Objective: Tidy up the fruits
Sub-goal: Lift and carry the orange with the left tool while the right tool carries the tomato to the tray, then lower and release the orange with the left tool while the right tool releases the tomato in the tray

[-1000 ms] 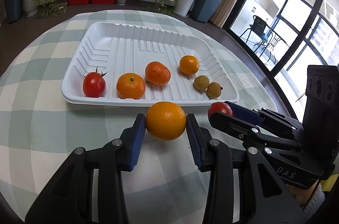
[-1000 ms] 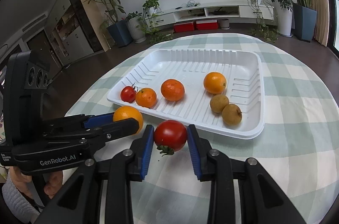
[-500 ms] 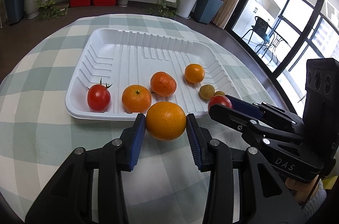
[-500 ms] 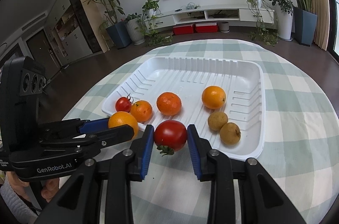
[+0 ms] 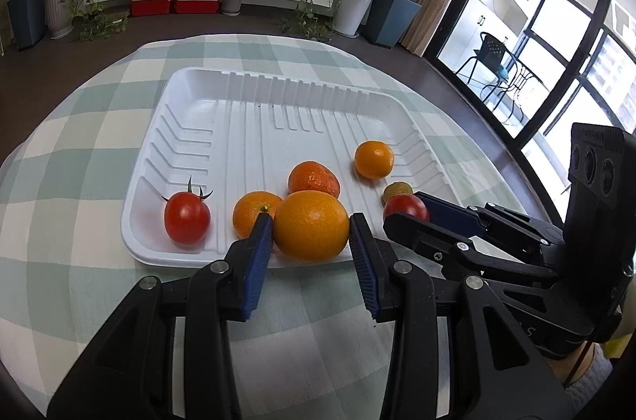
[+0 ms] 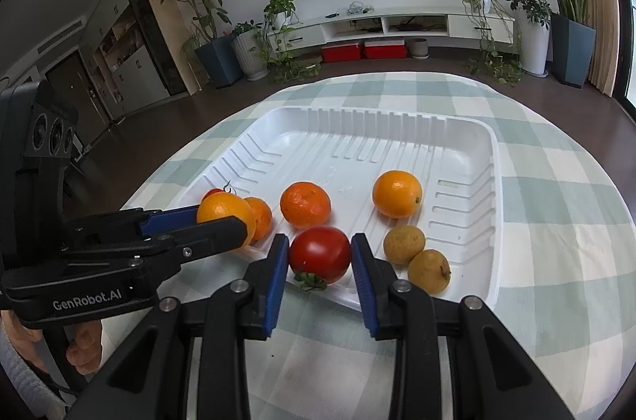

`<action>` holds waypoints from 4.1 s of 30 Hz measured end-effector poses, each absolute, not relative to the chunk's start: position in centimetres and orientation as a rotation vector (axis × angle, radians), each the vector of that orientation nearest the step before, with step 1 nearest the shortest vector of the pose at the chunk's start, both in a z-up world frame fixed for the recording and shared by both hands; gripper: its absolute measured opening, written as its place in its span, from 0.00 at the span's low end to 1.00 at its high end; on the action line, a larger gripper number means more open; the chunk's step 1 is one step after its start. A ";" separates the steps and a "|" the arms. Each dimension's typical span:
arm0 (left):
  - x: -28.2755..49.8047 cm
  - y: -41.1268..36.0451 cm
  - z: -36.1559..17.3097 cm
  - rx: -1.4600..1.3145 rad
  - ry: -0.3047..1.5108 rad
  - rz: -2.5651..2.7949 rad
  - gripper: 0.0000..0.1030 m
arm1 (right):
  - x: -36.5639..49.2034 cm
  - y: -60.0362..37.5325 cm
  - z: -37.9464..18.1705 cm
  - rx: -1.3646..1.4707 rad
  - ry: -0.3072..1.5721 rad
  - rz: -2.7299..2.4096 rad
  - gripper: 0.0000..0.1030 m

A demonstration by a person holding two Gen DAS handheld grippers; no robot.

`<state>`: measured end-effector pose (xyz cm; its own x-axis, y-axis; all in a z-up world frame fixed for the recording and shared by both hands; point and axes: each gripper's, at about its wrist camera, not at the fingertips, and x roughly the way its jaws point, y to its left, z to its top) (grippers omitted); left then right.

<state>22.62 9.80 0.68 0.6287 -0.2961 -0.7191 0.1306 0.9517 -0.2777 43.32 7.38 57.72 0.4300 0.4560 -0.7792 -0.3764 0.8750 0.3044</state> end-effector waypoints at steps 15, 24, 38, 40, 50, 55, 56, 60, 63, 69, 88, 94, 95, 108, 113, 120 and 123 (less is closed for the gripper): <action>24.6 10.1 0.4 -0.201 0.861 -0.234 0.36 | 44.1 7.8 57.4 0.073 1.002 0.523 0.34; 25.3 10.1 0.5 -0.199 0.860 -0.229 0.36 | 44.5 7.9 57.1 0.064 1.006 0.522 0.34; 26.9 10.7 0.6 -0.197 0.857 -0.214 0.36 | 45.0 7.9 56.7 0.055 1.004 0.520 0.34; 27.2 10.7 0.6 -0.193 0.856 -0.211 0.36 | 45.2 7.8 56.6 0.053 1.005 0.519 0.34; 28.4 11.0 0.2 -0.198 0.864 -0.202 0.36 | 45.8 7.9 56.1 0.042 1.017 0.510 0.34; 28.7 11.0 0.1 -0.197 0.867 -0.199 0.36 | 46.0 7.9 55.8 0.035 1.021 0.505 0.34; 28.9 11.0 0.1 -0.197 0.868 -0.197 0.36 | 46.1 7.9 55.7 0.034 1.023 0.504 0.34; 29.5 11.1 -0.1 -0.195 0.872 -0.191 0.36 | 46.4 7.8 55.4 0.029 1.027 0.498 0.34; 29.9 11.1 -0.3 -0.196 0.877 -0.191 0.36 | 46.5 7.8 55.2 0.025 1.028 0.495 0.34; 30.4 11.0 -0.7 -0.192 0.883 -0.187 0.36 | 46.7 7.9 55.1 0.011 1.025 0.488 0.34; 31.8 11.1 -1.9 -0.198 0.900 -0.156 0.36 | 47.5 7.6 55.0 -0.012 1.017 0.460 0.34; 31.8 11.2 -2.0 -0.200 0.902 -0.155 0.36 | 47.5 7.6 55.0 -0.011 1.018 0.459 0.34; 31.8 11.2 -2.0 -0.201 0.902 -0.155 0.36 | 47.5 7.5 55.0 -0.010 1.019 0.458 0.34; 31.8 11.3 -1.8 -0.199 0.888 -0.149 0.36 | 47.7 7.4 55.0 -0.010 1.019 0.458 0.34; 31.7 11.3 -1.8 -0.203 0.887 -0.148 0.36 | 47.7 7.4 55.0 -0.009 1.018 0.458 0.34; 31.5 11.6 -1.7 -0.220 0.881 -0.146 0.45 | 47.8 7.3 55.2 -0.008 1.015 0.458 0.34; 31.2 11.7 -1.4 -0.228 0.872 -0.143 0.56 | 47.8 7.3 55.4 -0.007 1.012 0.459 0.34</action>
